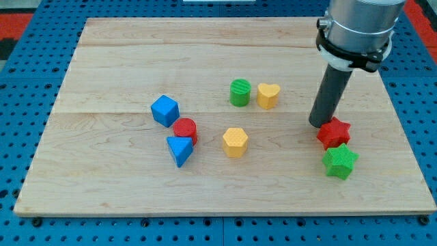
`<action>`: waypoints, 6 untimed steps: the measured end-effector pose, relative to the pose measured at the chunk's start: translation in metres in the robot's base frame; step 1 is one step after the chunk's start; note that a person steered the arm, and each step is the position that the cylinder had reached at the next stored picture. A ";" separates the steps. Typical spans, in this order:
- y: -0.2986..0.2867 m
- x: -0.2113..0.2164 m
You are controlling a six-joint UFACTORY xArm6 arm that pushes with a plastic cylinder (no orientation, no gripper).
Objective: Push the hexagon to the left of the green star
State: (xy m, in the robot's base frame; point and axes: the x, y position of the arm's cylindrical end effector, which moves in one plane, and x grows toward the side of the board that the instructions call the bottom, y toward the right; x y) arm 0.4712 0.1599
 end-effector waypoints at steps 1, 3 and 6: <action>-0.026 -0.006; -0.153 -0.003; -0.174 0.064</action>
